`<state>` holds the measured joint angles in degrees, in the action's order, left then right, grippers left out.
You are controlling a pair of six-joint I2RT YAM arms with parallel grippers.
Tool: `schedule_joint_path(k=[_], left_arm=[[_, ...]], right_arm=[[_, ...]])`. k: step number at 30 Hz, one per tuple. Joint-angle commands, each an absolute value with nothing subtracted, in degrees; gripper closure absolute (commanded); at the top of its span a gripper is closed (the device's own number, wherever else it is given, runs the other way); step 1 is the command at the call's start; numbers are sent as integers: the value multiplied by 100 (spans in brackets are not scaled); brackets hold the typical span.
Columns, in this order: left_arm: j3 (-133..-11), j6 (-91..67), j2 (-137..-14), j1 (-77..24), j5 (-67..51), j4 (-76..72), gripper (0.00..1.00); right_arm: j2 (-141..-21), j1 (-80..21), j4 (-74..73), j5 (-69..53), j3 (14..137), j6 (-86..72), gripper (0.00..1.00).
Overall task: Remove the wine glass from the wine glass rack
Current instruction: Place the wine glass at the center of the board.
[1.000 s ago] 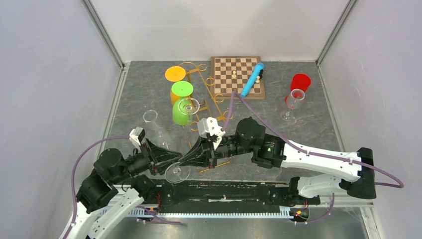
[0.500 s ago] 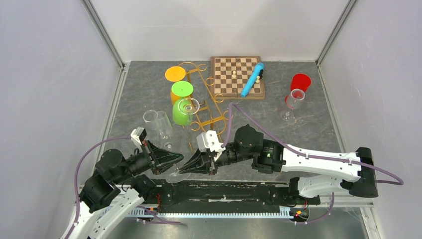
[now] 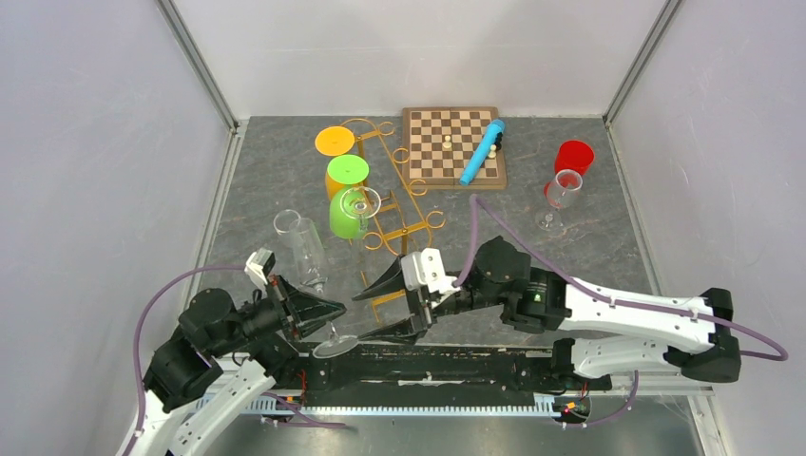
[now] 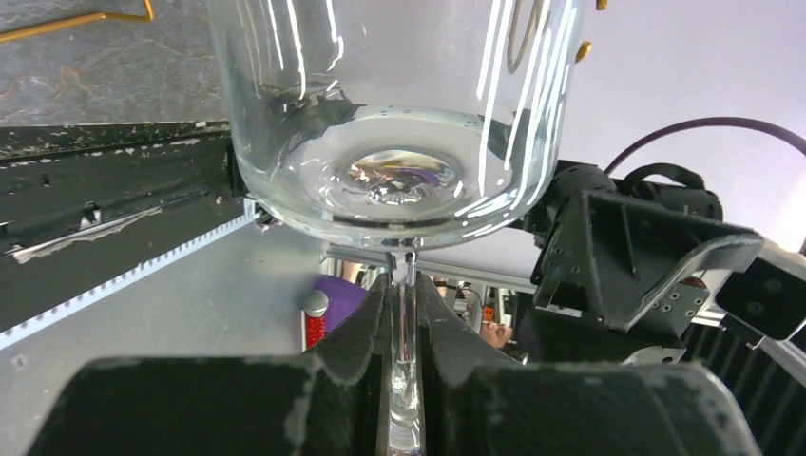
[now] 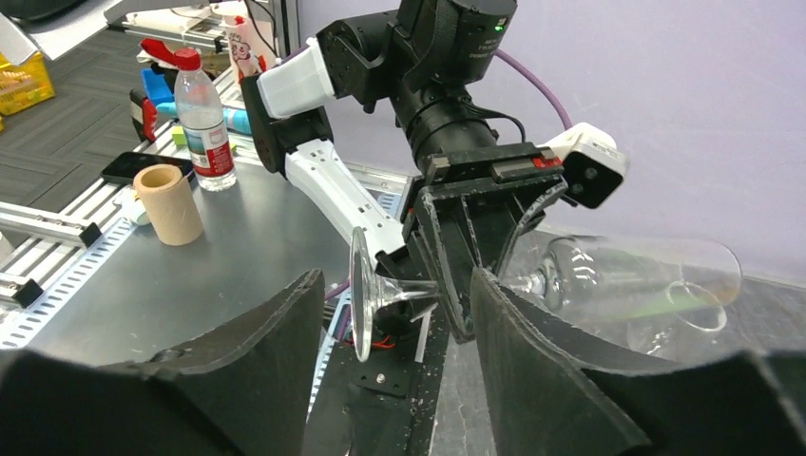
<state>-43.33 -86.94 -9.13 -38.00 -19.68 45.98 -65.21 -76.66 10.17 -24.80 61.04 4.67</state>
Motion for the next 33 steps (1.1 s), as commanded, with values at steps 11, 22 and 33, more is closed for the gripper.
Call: schedule_joint_path(k=[11,22,33], left_arm=[[-5631,-5352,-1917,-3806,-3200,4901,98],[-6451,-3367,-2284,-3806,-4086,5282,98],[-5968,-2204,-2828,-3806,-4806,5260,98]], right_arm=[[-5825,-7671,-1135,-1347,6873,759,31],[-4980,-7655,-1916,-626,6612,804,27],[-5081,-7659,-3298,-400,7438,892,25]])
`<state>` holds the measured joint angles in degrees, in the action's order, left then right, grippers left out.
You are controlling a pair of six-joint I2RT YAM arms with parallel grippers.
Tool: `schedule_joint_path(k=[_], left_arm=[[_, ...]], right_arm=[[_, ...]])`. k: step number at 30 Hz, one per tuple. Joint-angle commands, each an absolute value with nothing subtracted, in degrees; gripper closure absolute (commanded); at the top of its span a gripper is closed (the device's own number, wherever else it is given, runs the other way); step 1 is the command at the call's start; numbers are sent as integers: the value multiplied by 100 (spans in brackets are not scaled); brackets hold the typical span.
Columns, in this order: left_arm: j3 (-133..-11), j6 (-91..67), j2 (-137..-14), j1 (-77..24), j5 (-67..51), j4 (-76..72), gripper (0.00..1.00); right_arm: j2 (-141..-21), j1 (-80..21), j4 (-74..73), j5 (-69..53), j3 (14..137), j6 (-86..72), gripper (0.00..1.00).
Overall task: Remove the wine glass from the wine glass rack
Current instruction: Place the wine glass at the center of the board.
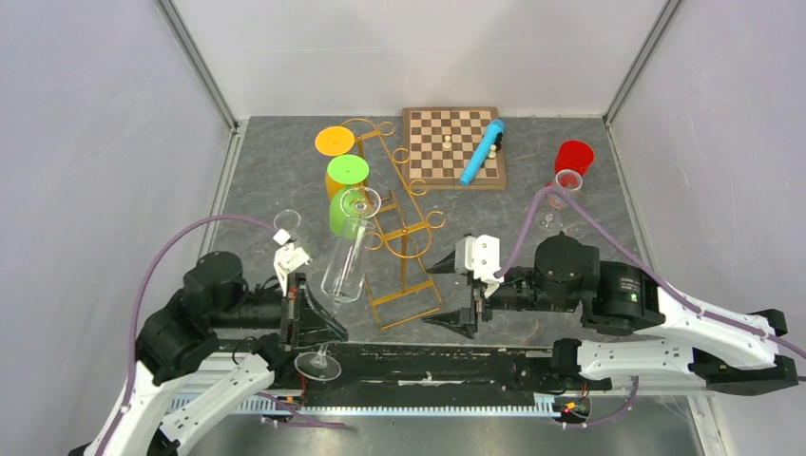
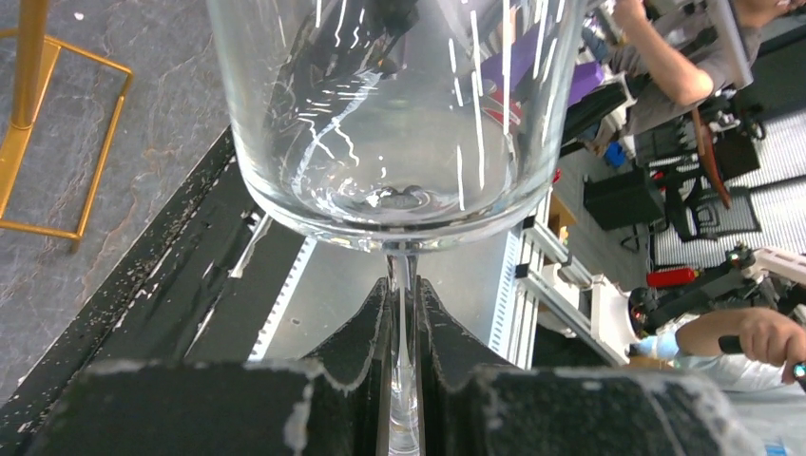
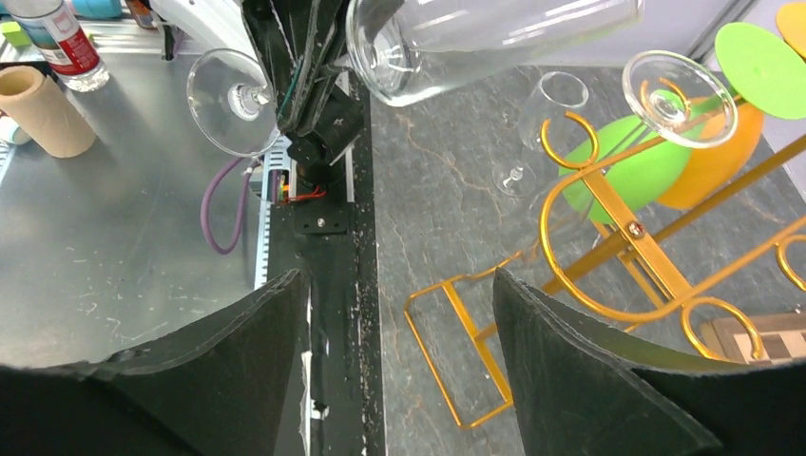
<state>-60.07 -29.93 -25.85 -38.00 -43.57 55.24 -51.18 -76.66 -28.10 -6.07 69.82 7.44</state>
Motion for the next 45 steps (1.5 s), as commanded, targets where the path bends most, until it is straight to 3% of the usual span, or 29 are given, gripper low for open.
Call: schedule_joint_path(k=[1,14,23,31,45], left_arm=[[-5960,-2120,-2881,-3806,-4864,5256,98],[-5913,-1323,-3555,-4015,-5220,5045,98],[-6217,-974,-4242,-4649,-4830,4976,98],[-6416,-680,-4706,-5424,-4200,4913,98],[-6359,-152,-4892,-5568,-4018,5005,98]], right_arm=[[-5065,-7656,-3411,-396,7499,972,24],[-5128,-7651,-4199,-175,7980,1279,21],[-5435,-7427,-4204,106,8178,1529,21],[-5627,-5647,-4193,-957,8447,1462,21],[-4497,-5354,-4146,-2852,7355,913,20]])
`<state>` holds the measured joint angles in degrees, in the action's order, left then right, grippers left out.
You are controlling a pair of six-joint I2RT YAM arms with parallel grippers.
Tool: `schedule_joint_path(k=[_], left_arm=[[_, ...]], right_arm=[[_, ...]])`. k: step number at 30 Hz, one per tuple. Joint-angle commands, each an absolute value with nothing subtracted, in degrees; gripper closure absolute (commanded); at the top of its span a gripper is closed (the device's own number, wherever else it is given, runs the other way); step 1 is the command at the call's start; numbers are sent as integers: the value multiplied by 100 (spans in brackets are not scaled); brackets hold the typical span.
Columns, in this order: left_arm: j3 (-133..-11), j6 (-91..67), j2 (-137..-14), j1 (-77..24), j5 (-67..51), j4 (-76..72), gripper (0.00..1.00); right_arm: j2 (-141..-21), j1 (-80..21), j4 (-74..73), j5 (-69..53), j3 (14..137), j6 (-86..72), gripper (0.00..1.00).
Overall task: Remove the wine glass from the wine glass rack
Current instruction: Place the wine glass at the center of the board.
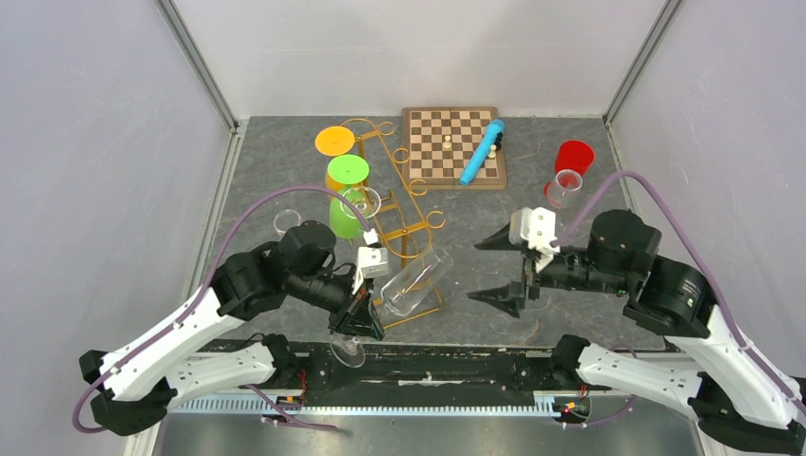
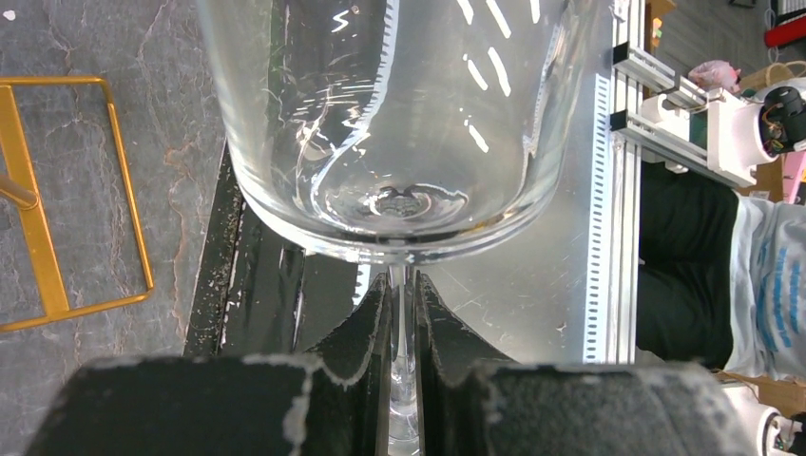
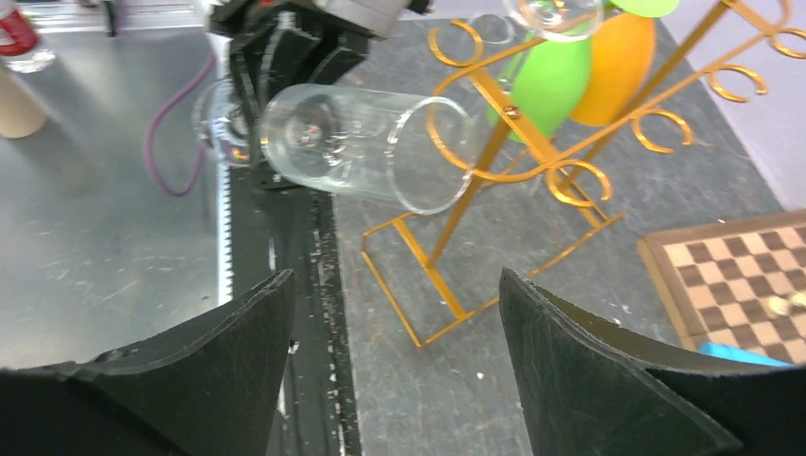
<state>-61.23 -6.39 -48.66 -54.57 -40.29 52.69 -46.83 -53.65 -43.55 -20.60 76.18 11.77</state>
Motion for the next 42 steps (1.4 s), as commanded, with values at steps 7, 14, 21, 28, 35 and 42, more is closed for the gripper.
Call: schedule_joint_path(k=[7,14,21,28,35,42], left_arm=[[-6275,-108,-4984,-5711,-3921,4891,98],[-6205,-37,-5014,-5851,-3588,4870,98],[-6139,-9,-5102,-6008,-3265,4854,98],[-6006,-4,-4979,-6016,-3223,4674,98],[-5924,-9,-4837,-6016,-3239,4608,98],[-5827,-9,-4668,-6020,-3232,4522,98]], right_arm=[[-4578,-5353,-4086,-3315,7535,994,20],[-4911,-5356,-4258,-3483,7839,1263,22],[-5124,-5358,-4548,-3778,8248,1534,27],[-5397,-5354,-4935,-3929,8489,1758,37],[-5463,-5357,-4931,-3781,8464,1725,38],[-5559,-5353,-4905,-3887,8436,1718,43]])
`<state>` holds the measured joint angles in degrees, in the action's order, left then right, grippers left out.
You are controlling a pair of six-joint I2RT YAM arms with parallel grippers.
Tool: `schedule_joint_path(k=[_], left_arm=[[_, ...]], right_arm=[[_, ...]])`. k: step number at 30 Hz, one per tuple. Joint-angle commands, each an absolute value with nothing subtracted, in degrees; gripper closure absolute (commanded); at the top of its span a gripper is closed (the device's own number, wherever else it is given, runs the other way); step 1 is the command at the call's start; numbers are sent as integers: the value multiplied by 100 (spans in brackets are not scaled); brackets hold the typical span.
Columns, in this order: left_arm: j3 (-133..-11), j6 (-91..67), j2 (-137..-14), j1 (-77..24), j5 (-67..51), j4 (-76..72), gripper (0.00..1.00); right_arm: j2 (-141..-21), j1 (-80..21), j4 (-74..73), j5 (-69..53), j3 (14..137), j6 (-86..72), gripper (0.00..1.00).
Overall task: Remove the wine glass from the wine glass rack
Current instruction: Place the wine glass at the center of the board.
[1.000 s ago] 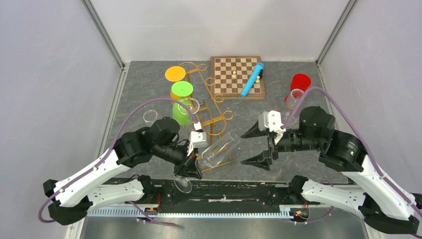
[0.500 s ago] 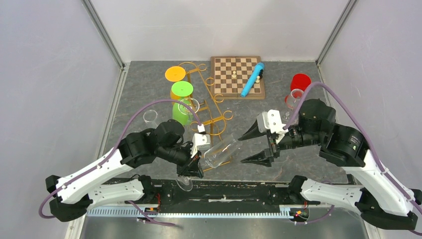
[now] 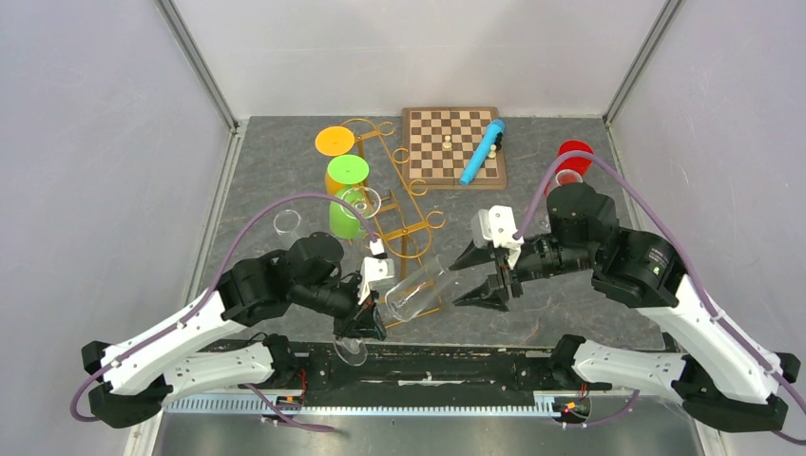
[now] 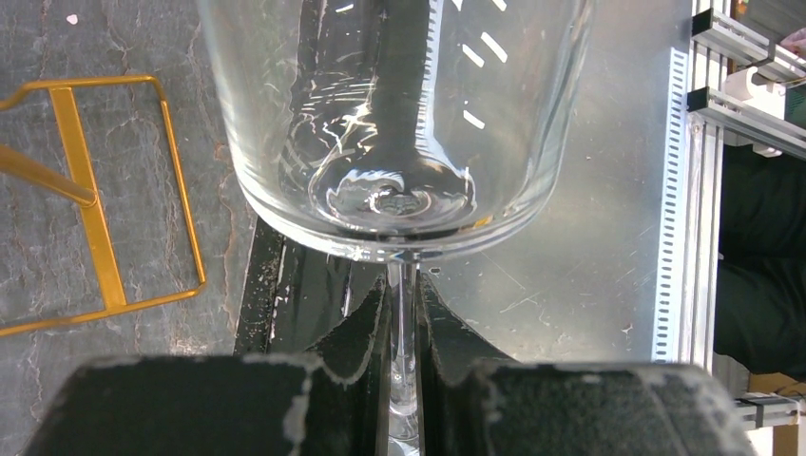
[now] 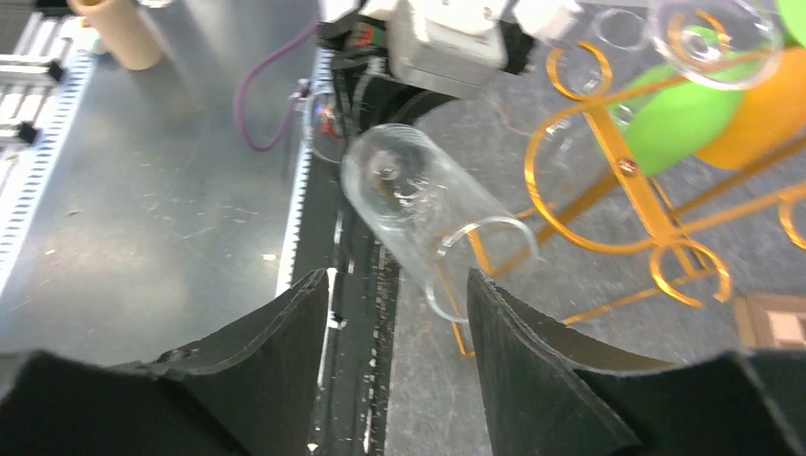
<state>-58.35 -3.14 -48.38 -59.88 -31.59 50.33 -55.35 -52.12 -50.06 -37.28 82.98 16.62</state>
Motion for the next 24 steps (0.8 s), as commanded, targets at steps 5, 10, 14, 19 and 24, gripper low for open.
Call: schedule_joint_path(k=[5,10,14,19,24], left_arm=[[-5802,-9,-4649,-6019,-3126,4509,98],[-5784,-9,-4607,-6020,-3111,4491,98],[-5768,-9,-4570,-6021,-3092,4474,98],[-5757,-8,-4584,-6020,-3059,4465,98],[-5767,-17,-4607,-6018,-2924,4448,98]], right_arm=[[-5655,-5354,-4822,-4200,8387,1725,49],[-5783,-5353,-4775,-4425,8341,1731,56],[-5856,-5354,-4734,-4536,8316,1729,64],[-5906,-5353,-4678,-4605,8271,1681,82],[-5932,-5353,-4629,-4579,8240,1612,100]])
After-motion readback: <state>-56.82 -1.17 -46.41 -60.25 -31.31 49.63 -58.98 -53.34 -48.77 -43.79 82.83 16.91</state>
